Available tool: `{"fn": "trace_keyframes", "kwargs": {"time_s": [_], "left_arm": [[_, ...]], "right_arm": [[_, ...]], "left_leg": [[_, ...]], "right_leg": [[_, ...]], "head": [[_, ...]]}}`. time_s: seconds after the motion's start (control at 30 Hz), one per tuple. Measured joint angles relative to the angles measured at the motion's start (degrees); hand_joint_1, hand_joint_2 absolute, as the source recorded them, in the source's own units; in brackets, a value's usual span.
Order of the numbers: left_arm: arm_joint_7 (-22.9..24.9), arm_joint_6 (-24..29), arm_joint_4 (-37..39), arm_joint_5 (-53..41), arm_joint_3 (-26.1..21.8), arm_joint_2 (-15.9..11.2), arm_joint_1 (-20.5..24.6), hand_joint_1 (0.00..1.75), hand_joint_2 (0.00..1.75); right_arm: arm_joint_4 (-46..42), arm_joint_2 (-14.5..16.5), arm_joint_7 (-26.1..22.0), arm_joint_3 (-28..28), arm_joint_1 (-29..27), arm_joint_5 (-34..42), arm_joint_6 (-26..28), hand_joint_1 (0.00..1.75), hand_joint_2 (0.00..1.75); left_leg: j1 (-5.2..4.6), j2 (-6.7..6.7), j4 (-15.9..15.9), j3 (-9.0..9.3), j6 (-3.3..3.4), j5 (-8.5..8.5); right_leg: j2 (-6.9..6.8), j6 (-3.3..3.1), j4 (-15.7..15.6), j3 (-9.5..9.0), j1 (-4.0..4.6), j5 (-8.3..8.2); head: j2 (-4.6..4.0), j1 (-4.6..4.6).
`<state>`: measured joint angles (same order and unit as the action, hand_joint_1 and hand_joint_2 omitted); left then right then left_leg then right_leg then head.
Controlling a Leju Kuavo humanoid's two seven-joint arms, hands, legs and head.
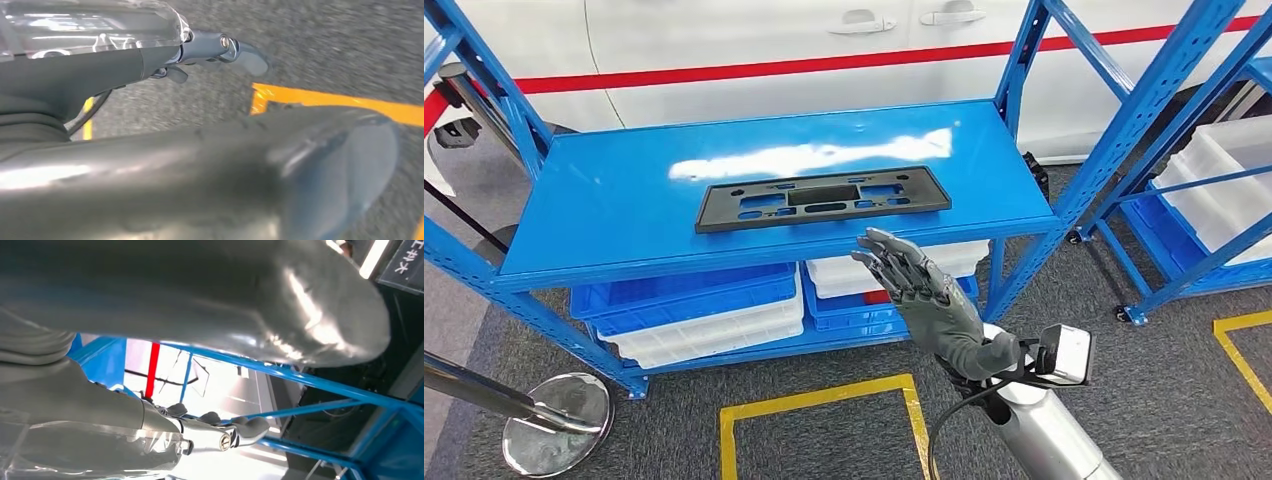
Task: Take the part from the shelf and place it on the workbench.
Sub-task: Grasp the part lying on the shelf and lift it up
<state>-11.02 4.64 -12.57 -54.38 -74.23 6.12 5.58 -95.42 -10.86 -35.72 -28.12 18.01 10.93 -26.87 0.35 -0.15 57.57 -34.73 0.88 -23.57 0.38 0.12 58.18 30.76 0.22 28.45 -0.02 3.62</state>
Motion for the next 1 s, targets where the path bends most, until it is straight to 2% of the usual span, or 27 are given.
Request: {"fn": "trace_keyframes", "kwargs": {"time_s": [0.03,0.07,0.13,0.17,0.2,0.23,0.3,0.33,0.37,0.47,0.53,0.57,0.63,0.67,0.7,0.73,0.8,0.83,0.87,0.93,1.0], "left_arm": [[0.52,0.28,0.0,-0.17,0.0,-0.01,-0.11,0.0,0.0],[1.01,0.59,-0.01,-0.41,0.01,-0.03,-0.17,0.0,0.0],[1.81,1.03,-0.02,-0.8,0.03,-0.12,-0.24,0.0,0.0],[2.1,1.14,-0.02,-0.96,0.04,-0.17,-0.33,0.0,0.0],[2.32,1.16,-0.02,-1.09,0.05,-0.23,-0.44,0.0,0.0],[2.48,1.13,-0.02,-1.2,0.06,-0.27,-0.56,0.0,0.0],[2.89,1.03,-0.02,-1.38,0.08,-0.31,-0.78,0.0,0.0],[3.18,1.01,-0.02,-1.38,0.09,-0.34,-0.78,0.0,0.0],[3.5,1.07,-0.02,-1.28,0.09,-0.39,-0.76,0.0,0.0],[4.01,1.4,-0.03,-0.67,0.07,-0.58,-0.72,0.0,0.0],[3.67,1.49,-0.05,-0.38,0.07,-0.7,-0.73,0.0,0.0],[3.35,1.47,-0.06,-0.3,0.06,-0.74,-0.75,0.0,0.0],[2.58,1.35,-0.07,-0.19,0.05,-0.74,-0.94,0.0,0.0],[2.27,1.28,-0.07,-0.13,0.04,-0.73,-1.09,0.0,0.0],[2.02,1.22,-0.07,-0.06,0.04,-0.72,-1.26,0.0,0.0],[1.84,1.19,-0.07,0.03,0.04,-0.72,-1.41,0.0,0.0],[1.62,1.17,-0.07,0.15,0.03,-0.73,-1.55,0.0,0.0],[1.57,1.17,-0.07,0.17,0.02,-0.74,-1.55,0.0,0.0],[1.55,1.17,-0.07,0.16,0.02,-0.75,-1.51,0.0,0.0],[1.54,1.15,-0.07,0.16,0.02,-0.76,-1.47,0.0,0.0],[1.54,1.14,-0.07,0.17,0.02,-0.74,-1.53,0.0,0.0]], "right_arm": [[0.02,-0.07,-0.01,0.17,-0.01,-0.03,-0.14,0.0,0.0],[0.09,-0.13,-0.01,0.31,-0.09,-0.18,-0.16,0.0,0.0],[0.32,-0.18,-0.02,0.43,-0.42,-0.75,0.16,0.0,0.0],[0.46,-0.15,-0.01,0.39,-0.65,-1.12,0.46,0.0,0.0],[0.57,-0.08,0.01,0.33,-0.84,-1.38,0.76,0.0,0.0],[0.65,0.06,0.04,0.26,-0.93,-1.6,1.08,0.0,0.0],[0.71,0.51,0.24,0.04,-0.85,-1.8,1.73,0.0,0.0],[0.74,0.88,0.39,-0.23,-0.67,-1.88,2.02,0.0,0.0],[0.79,1.31,0.54,-0.62,-0.47,-1.94,2.27,0.0,0.0],[1.07,2.81,0.86,-2.15,0.13,-2.14,2.72,0.0,0.0],[1.4,3.66,0.95,-3.13,0.32,-2.56,2.93,0.0,0.0],[1.71,4.05,0.92,-3.62,0.33,-2.94,3.05,0.0,0.0],[2.79,4.67,0.77,-4.68,0.14,-3.82,3.28,0.0,0.0],[3.48,4.9,0.69,-5.16,-0.02,-4.22,3.39,0.0,0.0],[4.15,5.11,0.66,-5.57,-0.15,-4.5,3.48,0.0,0.0],[4.75,5.34,0.64,-5.87,-0.23,-4.69,3.56,0.0,0.0],[5.55,5.81,0.63,-6.21,-0.23,-4.82,3.63,0.0,0.0],[5.85,6.01,0.62,-6.29,-0.16,-4.84,3.63,0.0,0.0],[6.11,6.19,0.62,-6.34,-0.11,-4.84,3.63,0.0,0.0],[6.6,6.42,0.62,-6.4,-0.02,-4.85,3.63,0.0,0.0],[6.95,6.55,0.62,-6.45,0.01,-4.86,3.63,0.0,0.0]], "left_leg": [[0.12,0.02,-0.29,0.37,0.33,-0.04],[0.16,0.04,-0.47,0.71,0.61,-0.19],[0.06,-0.01,-0.5,1.16,0.92,-0.75],[0.02,-0.07,-0.48,1.46,0.93,-1.08],[0.01,-0.13,-0.46,1.88,0.87,-1.45],[0.01,-0.2,-0.44,2.43,0.76,-1.86],[0.02,-0.28,-0.43,3.6,0.39,-2.8],[-0.05,-0.3,-0.33,3.93,0.08,-3.27],[-0.1,-0.3,-0.31,4.08,-0.26,-3.64],[-0.09,-0.23,-0.46,4.35,-1.37,-4.47],[0.09,-0.18,1.46,3.96,-1.94,-5.73],[0.17,-0.18,4.22,2.72,-2.14,-7.01],[0.22,-0.16,12.46,-1.86,-2.38,-10.03],[0.23,-0.15,15.84,-4.11,-2.43,-10.76],[0.23,-0.15,17.32,-5.55,-2.38,-10.32],[0.21,-0.15,16.45,-5.86,-2.24,-8.65],[0.08,-0.15,9.08,-3.65,-1.61,-3.17],[-0.13,-0.14,5.35,-2.13,-1.24,-1.23],[-0.34,-0.12,2.65,-0.97,-0.89,-0.2],[-0.71,-0.12,0.88,-0.09,-0.33,-0.52],[-0.56,-0.19,0.04,0.68,0.26,-0.78]], "right_leg": [[-0.04,0.28,1.66,0.73,-0.04,0.89],[-0.07,0.49,4.61,2.27,-0.16,2.23],[-0.08,0.8,12.54,7.12,-0.43,5.06],[-0.09,0.93,15.45,9.24,-0.61,5.46],[-0.09,1.02,16.3,10.38,-0.77,4.64],[-0.12,1.06,14.8,10.29,-0.91,2.67],[-0.21,0.91,7.19,7.49,-1.07,-2.55],[-0.25,0.75,3.6,6.07,-0.99,-4.11],[-0.27,0.53,1.28,5.16,-0.89,-4.79],[-0.07,-0.41,0.07,4.59,-0.67,-4.05],[-0.08,-1.2,-0.25,3.84,-0.73,-3.6],[-0.18,-1.53,-0.39,3.34,-0.75,-3.31],[-0.38,-1.98,-0.41,2.43,-0.51,-2.5],[-0.39,-2.07,-0.41,1.97,-0.38,-2.08],[-0.34,-2.13,-0.41,1.44,-0.25,-1.65],[-0.26,-2.14,-0.41,0.82,-0.14,-1.19],[-0.16,-2.04,-0.43,-0.66,0.01,-0.11],[-0.14,-1.84,-0.44,-1.27,0.11,0.43],[-0.13,-1.59,-0.49,-1.69,0.14,0.87],[-0.13,-0.94,-0.51,-2.09,0.14,1.13],[-0.16,-0.41,0.07,-2.21,0.05,1.22]], "head": [[0.0,0.0],[0.0,-0.01],[0.0,-0.01],[0.0,-0.01],[0.0,-0.01],[0.0,-0.01],[0.0,-0.01],[0.0,-0.01],[0.0,-0.01],[0.0,0.0],[0.0,0.0],[0.0,0.01],[0.0,0.0],[0.0,0.0],[0.0,0.0],[0.0,0.0],[0.0,0.0],[0.0,0.0],[0.0,0.0],[0.0,0.0],[0.0,0.0]]}}
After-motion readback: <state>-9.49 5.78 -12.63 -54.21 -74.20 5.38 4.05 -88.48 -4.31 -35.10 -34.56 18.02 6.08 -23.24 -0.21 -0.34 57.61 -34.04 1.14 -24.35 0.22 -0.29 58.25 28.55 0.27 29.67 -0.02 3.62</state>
